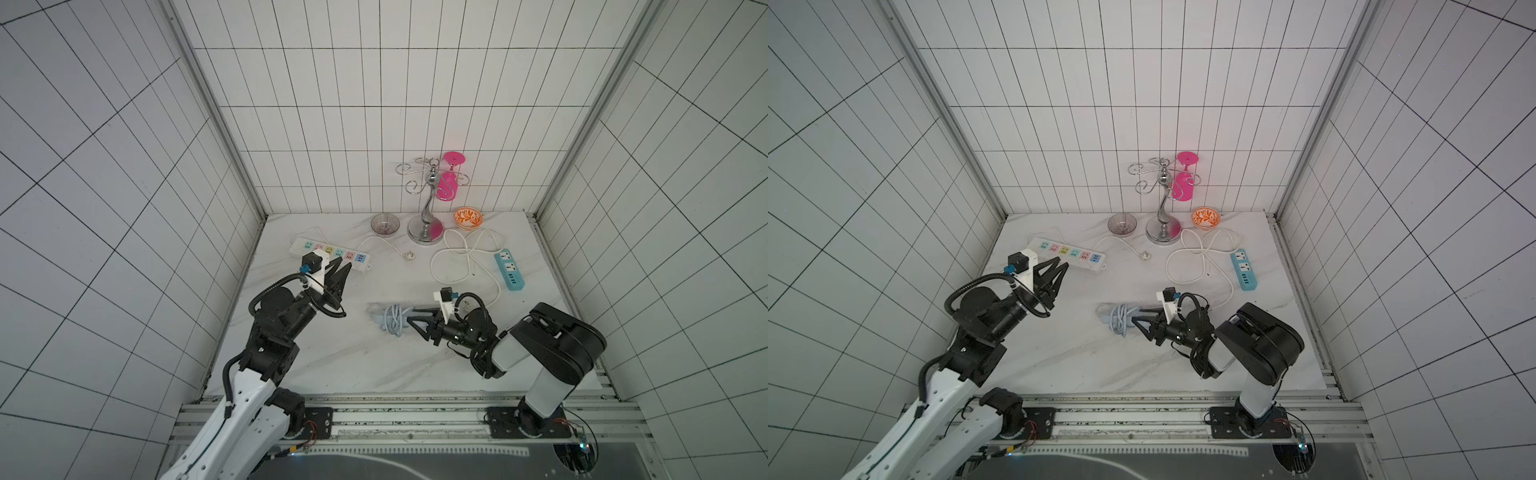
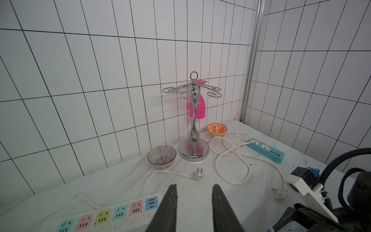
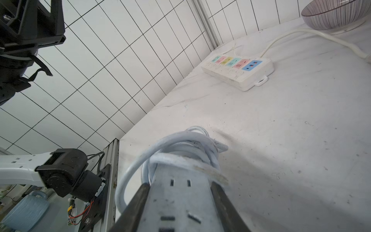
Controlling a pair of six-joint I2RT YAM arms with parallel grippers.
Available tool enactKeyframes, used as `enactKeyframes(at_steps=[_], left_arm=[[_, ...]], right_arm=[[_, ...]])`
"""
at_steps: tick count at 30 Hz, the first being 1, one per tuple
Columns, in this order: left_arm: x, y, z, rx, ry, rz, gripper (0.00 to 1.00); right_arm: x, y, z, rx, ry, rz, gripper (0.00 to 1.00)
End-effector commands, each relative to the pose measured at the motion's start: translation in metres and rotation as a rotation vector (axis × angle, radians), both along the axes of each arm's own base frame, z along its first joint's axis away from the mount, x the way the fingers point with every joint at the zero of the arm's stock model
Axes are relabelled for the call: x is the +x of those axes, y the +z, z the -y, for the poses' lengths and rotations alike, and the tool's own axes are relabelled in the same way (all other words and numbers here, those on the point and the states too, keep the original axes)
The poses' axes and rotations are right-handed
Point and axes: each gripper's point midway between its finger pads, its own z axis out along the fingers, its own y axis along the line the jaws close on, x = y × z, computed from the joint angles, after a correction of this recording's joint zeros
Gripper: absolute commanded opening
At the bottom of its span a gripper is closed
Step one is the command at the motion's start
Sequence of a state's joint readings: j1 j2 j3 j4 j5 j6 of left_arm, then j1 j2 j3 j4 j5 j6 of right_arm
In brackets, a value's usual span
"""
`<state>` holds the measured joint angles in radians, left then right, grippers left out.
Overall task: Wrap the cord around the power strip
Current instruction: Place the power strip at the center of the board.
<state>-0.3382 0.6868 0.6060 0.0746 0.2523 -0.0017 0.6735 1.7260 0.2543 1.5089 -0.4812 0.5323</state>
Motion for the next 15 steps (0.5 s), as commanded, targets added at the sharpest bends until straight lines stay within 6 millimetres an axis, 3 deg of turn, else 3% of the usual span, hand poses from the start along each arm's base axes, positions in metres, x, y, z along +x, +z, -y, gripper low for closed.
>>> enactKeyframes(at_steps=[1,15], left_arm=[[0.003,-0.001,-0.003,0.016,0.018,0.018,0.30],[0.004,-0.003,-0.003,0.023,0.024,0.011,0.31]], right_arm=[[0.006,0.035,0.007,0.047,-0.038,0.173,0.00],[0.031,-0.030,0.007,-0.230,-0.087,0.101,0.00]])
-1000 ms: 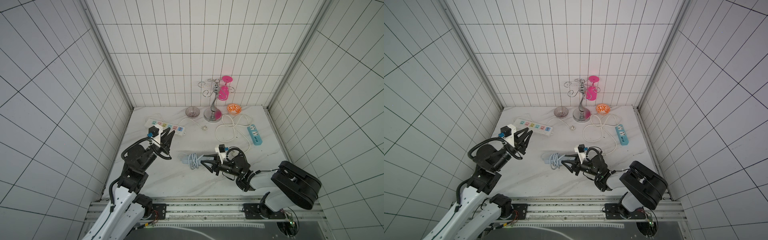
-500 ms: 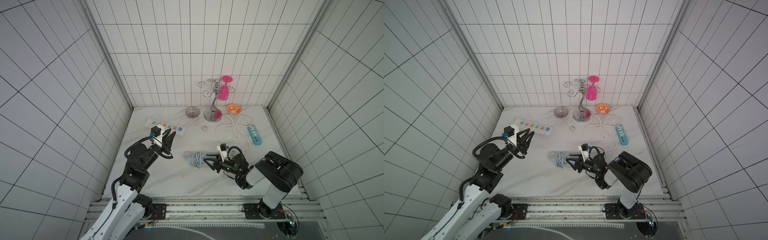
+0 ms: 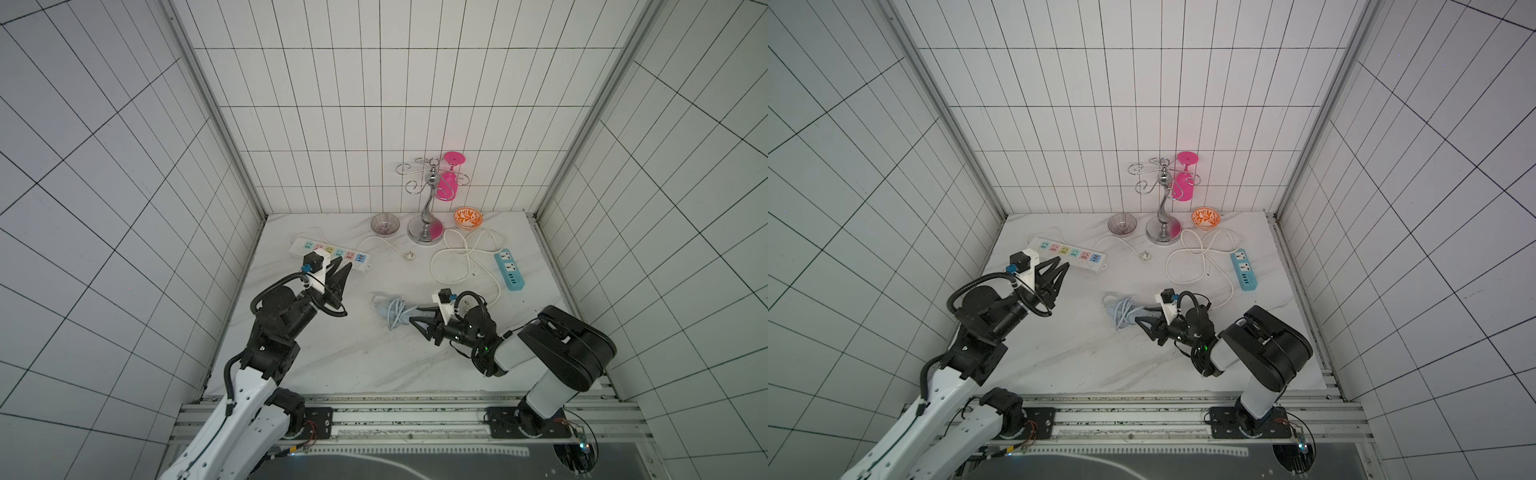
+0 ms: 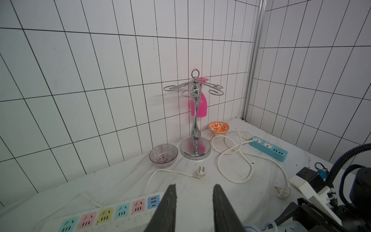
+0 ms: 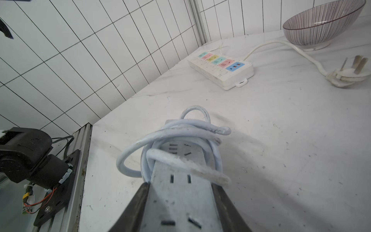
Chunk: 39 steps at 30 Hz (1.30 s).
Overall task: Wrap the cord around the power strip
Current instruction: Place the power strip at the center of the board.
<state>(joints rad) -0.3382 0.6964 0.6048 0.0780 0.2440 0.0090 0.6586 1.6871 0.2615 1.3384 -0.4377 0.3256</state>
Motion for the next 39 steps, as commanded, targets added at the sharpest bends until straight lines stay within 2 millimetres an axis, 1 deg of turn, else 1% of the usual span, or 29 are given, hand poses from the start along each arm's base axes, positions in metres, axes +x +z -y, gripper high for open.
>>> enactKeyframes(at_steps=[1,9,13,19,27,30,35,37,38,39], left_arm=[[0.001,-0.001,-0.002,0.012,0.014,0.011,0.31],[0.002,-0.002,-0.003,0.008,0.021,0.005,0.34],[0.003,-0.003,-0.004,0.006,0.025,-0.001,0.35],[0.002,-0.003,-0.004,0.007,0.024,-0.001,0.36],[0.003,-0.004,-0.004,0.010,0.028,-0.001,0.37],[0.002,-0.003,-0.004,0.009,0.026,0.001,0.37],[0.002,-0.002,-0.005,0.007,0.032,0.004,0.37],[0.002,-0.002,-0.005,0.008,0.033,0.004,0.37],[0.002,-0.003,-0.006,0.007,0.035,0.002,0.37],[0.002,-0.004,-0.006,0.008,0.035,0.000,0.38]], right_arm=[[0.024,-0.011,-0.001,-0.068,-0.057,0.007,0.00],[0.032,-0.039,-0.007,-0.162,-0.065,-0.051,0.00],[0.031,-0.051,-0.015,-0.254,-0.063,-0.043,0.05],[0.030,-0.067,-0.019,-0.332,-0.066,-0.059,0.20],[0.029,-0.073,-0.019,-0.377,-0.075,-0.063,0.42],[0.027,-0.074,-0.020,-0.399,-0.075,-0.054,0.49],[0.025,-0.074,-0.020,-0.423,-0.083,-0.041,0.64],[0.024,-0.073,-0.020,-0.427,-0.085,-0.033,0.69],[0.023,-0.072,-0.021,-0.432,-0.085,-0.028,0.80],[0.023,-0.071,-0.021,-0.436,-0.087,-0.021,0.82]])
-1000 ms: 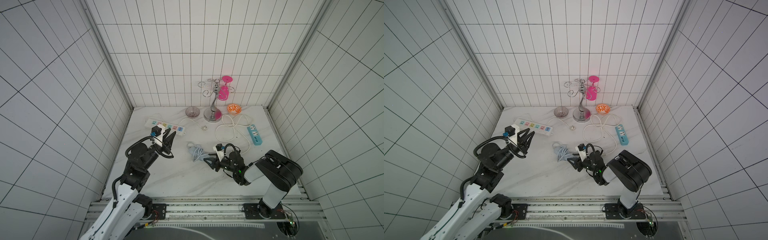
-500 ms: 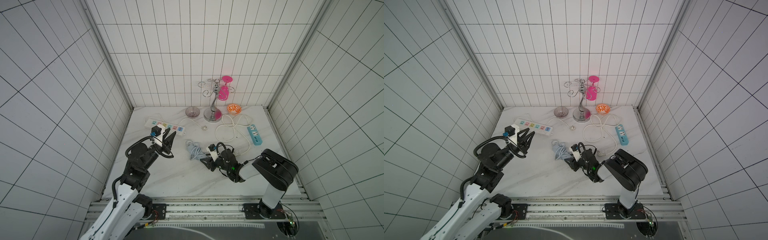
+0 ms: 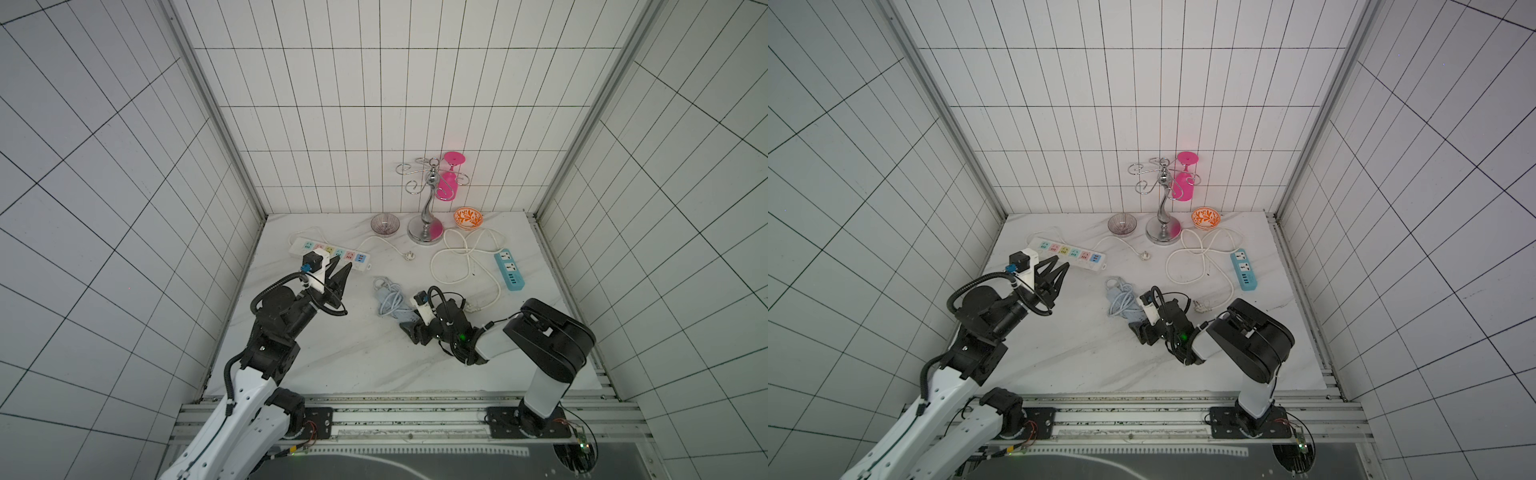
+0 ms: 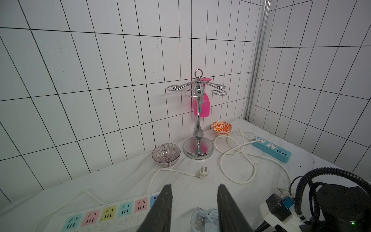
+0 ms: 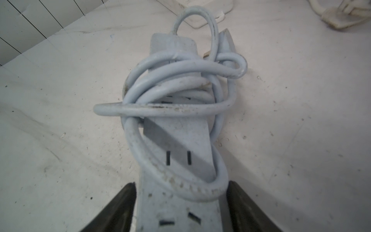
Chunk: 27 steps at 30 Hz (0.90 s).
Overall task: Wrap the cord around the power strip
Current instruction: Place the power strip at the center of the board.
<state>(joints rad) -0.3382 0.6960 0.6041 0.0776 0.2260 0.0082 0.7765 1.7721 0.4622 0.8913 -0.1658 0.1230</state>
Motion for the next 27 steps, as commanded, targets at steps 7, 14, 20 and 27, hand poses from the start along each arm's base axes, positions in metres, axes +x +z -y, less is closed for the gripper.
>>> enactKeyframes(at_steps=[7,14,20,27], left_arm=[[0.001,-0.002,-0.004,0.010,0.024,0.005,0.38],[0.001,0.006,-0.008,0.015,0.044,0.016,0.38],[0.020,0.007,-0.036,-0.080,0.180,-0.070,0.48],[0.040,-0.042,-0.072,-0.147,0.383,-0.207,0.72]], right_arm=[[-0.006,0.019,0.001,-0.082,-0.008,0.059,0.85],[-0.017,0.085,0.013,-0.128,-0.029,0.151,0.85],[-0.017,0.179,0.062,-0.063,-0.190,0.293,0.87],[-0.004,0.237,0.145,0.054,-0.459,0.403,0.99]])
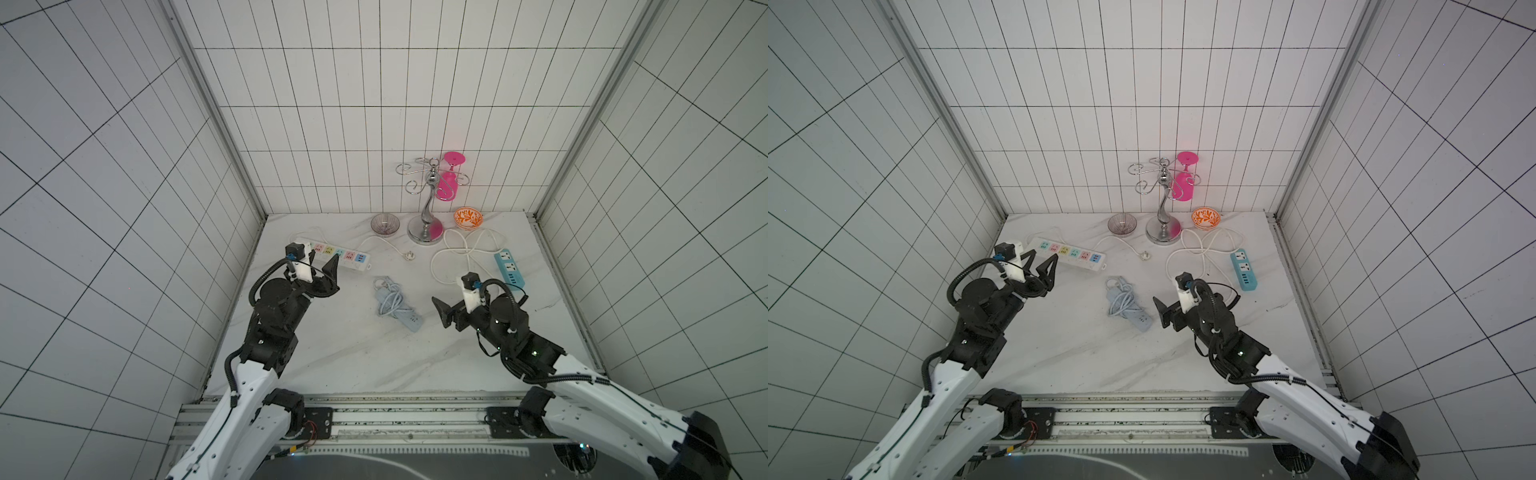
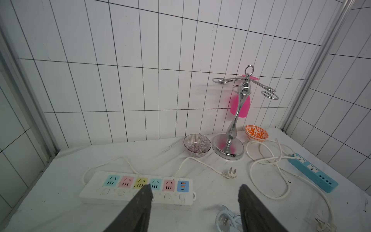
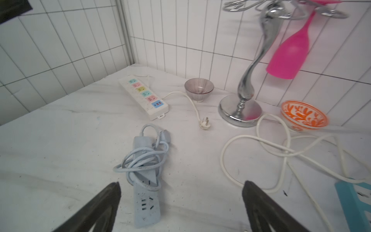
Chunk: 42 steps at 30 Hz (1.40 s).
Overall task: Wrap the cord around the power strip
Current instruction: Place the power strip at the center of the board, then reset both arms
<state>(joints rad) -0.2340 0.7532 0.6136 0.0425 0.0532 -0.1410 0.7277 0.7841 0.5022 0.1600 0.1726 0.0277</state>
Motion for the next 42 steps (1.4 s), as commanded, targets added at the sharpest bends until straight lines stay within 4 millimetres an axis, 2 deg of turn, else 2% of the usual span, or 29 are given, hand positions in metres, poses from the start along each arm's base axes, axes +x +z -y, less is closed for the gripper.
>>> enactKeyframes(at_steps=[1,4,5,9,12,17,22,25,28,32,36,39,42], left_arm=[[0.007,-0.029,-0.023,-0.041,0.138,-0.086,0.77],[0.011,-0.047,-0.038,-0.051,0.222,-0.130,0.89],[0.013,-0.053,-0.043,-0.043,0.243,-0.144,0.98],[0.018,-0.074,-0.062,-0.032,0.325,-0.193,0.98],[0.021,-0.080,-0.072,-0.020,0.384,-0.213,0.98],[0.030,-0.092,-0.085,0.013,0.471,-0.243,0.98],[0.038,-0.106,-0.091,0.018,0.511,-0.270,0.98],[0.042,-0.114,-0.094,0.032,0.519,-0.304,0.98],[0.044,-0.118,-0.102,0.065,0.569,-0.319,0.97],[0.042,-0.123,-0.115,0.105,0.641,-0.298,0.97],[0.039,-0.121,-0.117,0.111,0.638,-0.218,0.97],[0.043,-0.122,-0.117,0.133,0.624,-0.173,0.97],[0.049,-0.126,-0.116,0.141,0.616,-0.139,0.97]], right_arm=[[0.009,0.034,0.042,0.032,-0.161,0.066,1.00],[0.019,0.034,0.074,0.026,-0.276,0.087,0.99],[0.024,0.032,0.086,0.015,-0.318,0.093,0.99],[0.042,0.022,0.133,0.007,-0.472,0.124,0.99],[0.054,0.008,0.165,0.026,-0.566,0.163,0.99],[0.069,-0.034,0.200,0.033,-0.692,0.166,0.99],[0.064,-0.058,0.208,0.028,-0.726,0.254,0.99],[0.068,-0.066,0.202,-0.012,-0.692,0.267,0.99],[0.063,-0.067,0.202,-0.014,-0.687,0.317,0.99],[0.064,-0.079,0.198,-0.021,-0.656,0.309,0.99],[0.059,-0.077,0.204,0.010,-0.675,0.343,0.99],[0.070,-0.087,0.205,0.017,-0.655,0.270,0.99],[0.083,-0.092,0.215,0.046,-0.669,0.221,0.99]])
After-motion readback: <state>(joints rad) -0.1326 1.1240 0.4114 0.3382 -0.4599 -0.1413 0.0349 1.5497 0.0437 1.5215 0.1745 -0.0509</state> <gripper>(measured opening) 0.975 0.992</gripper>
